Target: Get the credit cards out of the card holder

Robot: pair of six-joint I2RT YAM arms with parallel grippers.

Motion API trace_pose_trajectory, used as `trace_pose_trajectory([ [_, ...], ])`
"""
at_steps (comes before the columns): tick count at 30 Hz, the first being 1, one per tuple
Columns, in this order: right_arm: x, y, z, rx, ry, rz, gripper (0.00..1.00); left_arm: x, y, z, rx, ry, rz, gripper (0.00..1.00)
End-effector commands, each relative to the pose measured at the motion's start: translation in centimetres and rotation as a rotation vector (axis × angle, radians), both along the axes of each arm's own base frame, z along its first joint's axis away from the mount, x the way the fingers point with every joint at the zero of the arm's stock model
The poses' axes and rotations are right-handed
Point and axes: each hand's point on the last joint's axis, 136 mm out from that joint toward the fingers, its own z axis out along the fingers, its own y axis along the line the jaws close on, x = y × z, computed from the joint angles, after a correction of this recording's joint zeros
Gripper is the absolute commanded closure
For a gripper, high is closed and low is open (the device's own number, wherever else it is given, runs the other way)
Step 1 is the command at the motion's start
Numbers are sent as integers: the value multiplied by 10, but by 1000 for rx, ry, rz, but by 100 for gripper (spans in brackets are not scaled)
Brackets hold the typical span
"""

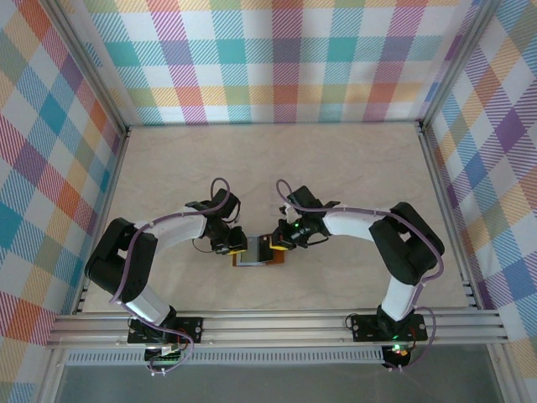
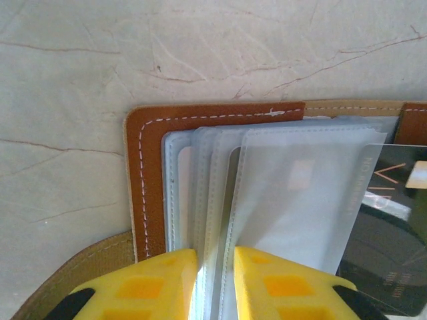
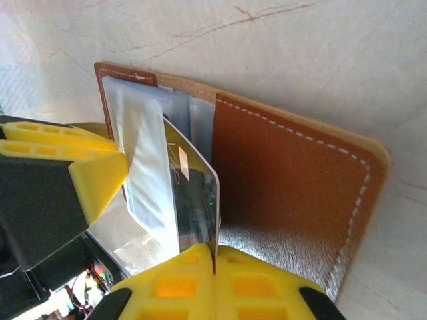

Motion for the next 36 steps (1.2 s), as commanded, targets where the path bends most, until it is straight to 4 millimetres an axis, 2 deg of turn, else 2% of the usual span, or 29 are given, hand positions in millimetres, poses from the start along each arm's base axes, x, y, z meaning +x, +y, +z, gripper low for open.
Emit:
trace_pose_trajectory([
  [1, -9, -18, 3, -96, 3, 25, 93, -11, 14, -8, 71, 42, 12, 75],
  [6, -4, -17, 27, -86, -52, 42, 94, -8, 4, 1, 15, 30, 4, 73],
  [15, 10, -28, 60, -161, -223, 170, 98, 5, -9, 34, -66, -44, 14, 68],
  [20, 23, -36, 82, -228, -407, 328, 99, 10, -8, 46, -68, -83, 27, 67],
  [25, 36, -36, 106, -257, -655, 621, 98, 14, -2, 52, -45, -117, 51, 65],
  [30, 59, -42, 117, -365, -861, 871, 100, 16, 5, 58, -28, -164, 60, 65],
  [36, 91, -48, 125, -448, -955, 1044, 100, 21, 19, 75, -18, -281, 102, 54],
])
